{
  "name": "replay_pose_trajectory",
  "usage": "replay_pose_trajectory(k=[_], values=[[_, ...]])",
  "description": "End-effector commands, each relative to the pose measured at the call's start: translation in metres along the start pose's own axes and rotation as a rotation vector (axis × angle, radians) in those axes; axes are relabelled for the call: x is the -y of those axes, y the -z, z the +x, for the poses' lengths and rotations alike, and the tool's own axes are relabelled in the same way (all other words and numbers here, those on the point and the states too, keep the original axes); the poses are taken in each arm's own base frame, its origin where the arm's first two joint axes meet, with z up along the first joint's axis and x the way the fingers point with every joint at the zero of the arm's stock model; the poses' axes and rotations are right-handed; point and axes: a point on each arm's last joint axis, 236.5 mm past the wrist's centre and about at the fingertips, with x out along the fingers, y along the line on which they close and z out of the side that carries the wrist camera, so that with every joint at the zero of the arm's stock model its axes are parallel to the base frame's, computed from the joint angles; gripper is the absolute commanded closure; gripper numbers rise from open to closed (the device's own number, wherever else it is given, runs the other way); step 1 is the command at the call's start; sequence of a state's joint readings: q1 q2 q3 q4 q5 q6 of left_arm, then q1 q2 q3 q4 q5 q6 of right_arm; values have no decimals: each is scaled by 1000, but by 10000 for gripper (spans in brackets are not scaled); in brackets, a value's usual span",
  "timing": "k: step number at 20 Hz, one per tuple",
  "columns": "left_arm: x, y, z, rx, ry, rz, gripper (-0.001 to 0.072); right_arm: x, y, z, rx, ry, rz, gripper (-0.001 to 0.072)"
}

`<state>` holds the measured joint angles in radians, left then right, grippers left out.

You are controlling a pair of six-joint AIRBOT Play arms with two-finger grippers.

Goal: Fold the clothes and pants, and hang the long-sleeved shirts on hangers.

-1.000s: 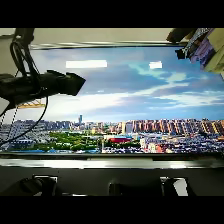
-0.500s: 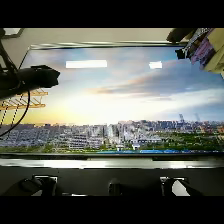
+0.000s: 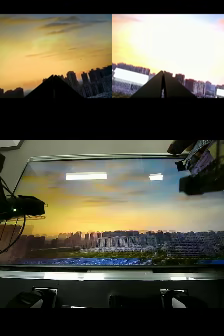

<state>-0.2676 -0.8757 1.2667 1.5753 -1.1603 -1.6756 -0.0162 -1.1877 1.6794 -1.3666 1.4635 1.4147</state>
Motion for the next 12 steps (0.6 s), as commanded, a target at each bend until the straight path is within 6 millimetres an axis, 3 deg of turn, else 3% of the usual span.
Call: replay_pose_trajectory(k=[1,12], values=[[-14,20,6,-45,-28,48,686,-13,58,18,-169,-30,-52,685],[-14,21,7,-47,-28,46,686,-14,62,15,-178,-31,-30,685]])
